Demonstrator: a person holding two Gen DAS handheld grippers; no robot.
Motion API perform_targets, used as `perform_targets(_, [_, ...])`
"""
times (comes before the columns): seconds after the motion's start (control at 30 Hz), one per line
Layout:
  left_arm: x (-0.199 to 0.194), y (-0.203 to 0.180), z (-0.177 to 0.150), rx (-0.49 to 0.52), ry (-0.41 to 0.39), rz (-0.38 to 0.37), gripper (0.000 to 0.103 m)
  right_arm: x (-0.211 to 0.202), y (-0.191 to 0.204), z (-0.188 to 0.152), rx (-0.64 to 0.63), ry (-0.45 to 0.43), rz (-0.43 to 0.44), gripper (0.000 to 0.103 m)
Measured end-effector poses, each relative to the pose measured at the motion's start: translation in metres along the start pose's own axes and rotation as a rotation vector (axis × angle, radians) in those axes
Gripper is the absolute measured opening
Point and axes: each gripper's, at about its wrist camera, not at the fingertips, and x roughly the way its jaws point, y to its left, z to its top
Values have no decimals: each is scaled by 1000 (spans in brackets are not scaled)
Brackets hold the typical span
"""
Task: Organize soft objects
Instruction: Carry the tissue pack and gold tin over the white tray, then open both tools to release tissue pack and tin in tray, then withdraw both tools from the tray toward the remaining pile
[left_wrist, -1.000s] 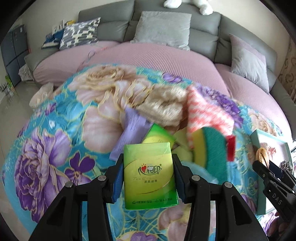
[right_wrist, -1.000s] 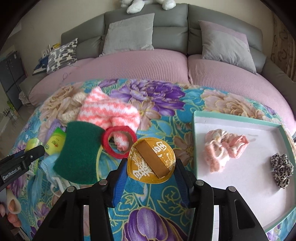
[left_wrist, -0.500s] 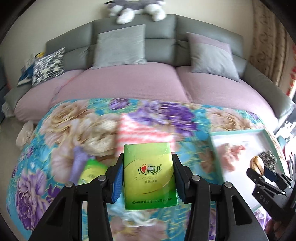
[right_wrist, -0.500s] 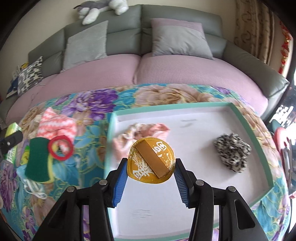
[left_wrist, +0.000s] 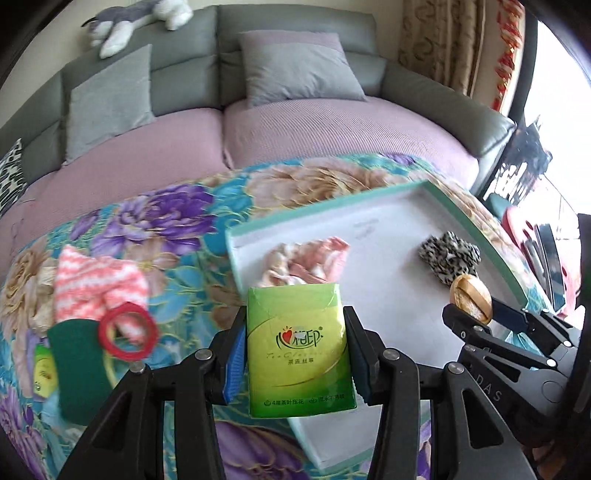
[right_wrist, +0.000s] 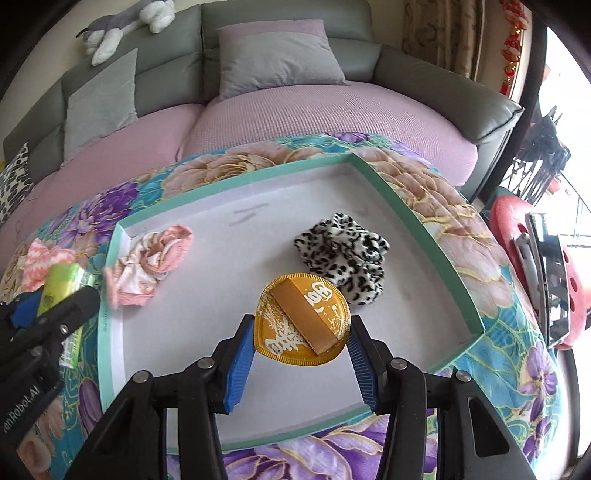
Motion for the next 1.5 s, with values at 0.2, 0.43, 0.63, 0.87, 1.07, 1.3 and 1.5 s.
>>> perform_targets(0.2, [22, -22, -9, 15, 49, -28, 49, 0, -16, -5, 11, 10, -9, 52])
perform_targets(0.43, [41, -30, -18, 27, 94, -6, 49, 7, -26, -8, 27, 27, -10, 52])
perform_targets(0.63, [41, -33, -19, 39, 98, 7, 50, 5, -30, -9, 37, 21, -9, 52])
perform_targets(0.87, [41, -37, -19, 49, 103, 15, 50, 4, -31, -9, 41, 20, -7, 52])
perform_targets(1.07, [40, -34, -17, 45, 100, 20, 60, 5, -31, -8, 41, 21, -10, 52])
perform_targets(1.3, [29, -20, -12, 15, 68, 52, 61, 3, -30, -7, 31, 11, -28, 68])
perform_targets(1.5, [20, 5, -8, -46, 27, 112, 91, -5, -26, -5, 10, -32, -53, 103])
